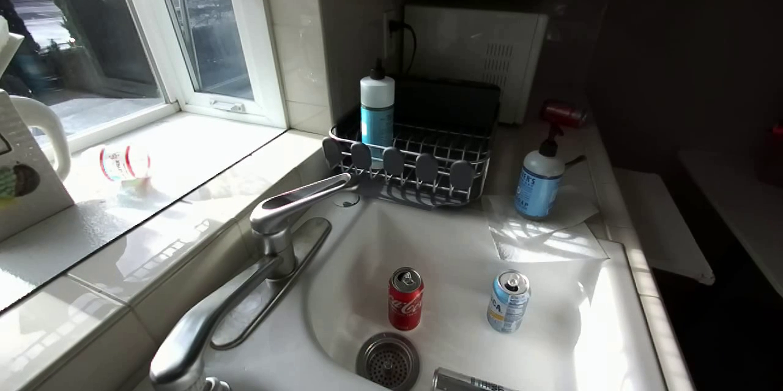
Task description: Pull the tray out
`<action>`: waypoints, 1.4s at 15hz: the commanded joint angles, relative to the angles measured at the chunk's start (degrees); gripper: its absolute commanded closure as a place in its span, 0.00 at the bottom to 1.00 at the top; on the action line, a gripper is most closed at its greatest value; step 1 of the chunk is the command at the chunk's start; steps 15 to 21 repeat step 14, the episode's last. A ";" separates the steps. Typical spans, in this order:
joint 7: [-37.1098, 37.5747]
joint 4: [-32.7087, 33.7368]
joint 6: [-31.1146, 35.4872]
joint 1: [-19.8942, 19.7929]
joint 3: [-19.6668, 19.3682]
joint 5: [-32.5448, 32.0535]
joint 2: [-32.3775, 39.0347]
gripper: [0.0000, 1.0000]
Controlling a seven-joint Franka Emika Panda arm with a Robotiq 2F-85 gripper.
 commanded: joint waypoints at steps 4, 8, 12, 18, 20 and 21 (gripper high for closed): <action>23.26 -4.57 -5.16 1.48 12.20 -7.72 -23.60 0.00; 40.62 3.44 -22.79 5.99 11.17 -6.81 -27.07 0.00; 47.47 4.95 -25.75 15.70 5.72 -11.08 -27.79 0.00; 48.54 5.34 -25.96 16.64 4.92 -11.32 -27.21 0.00; 48.54 5.34 -25.96 16.64 4.92 -11.32 -27.21 0.00; 48.54 5.34 -25.96 16.64 4.92 -11.32 -27.21 0.00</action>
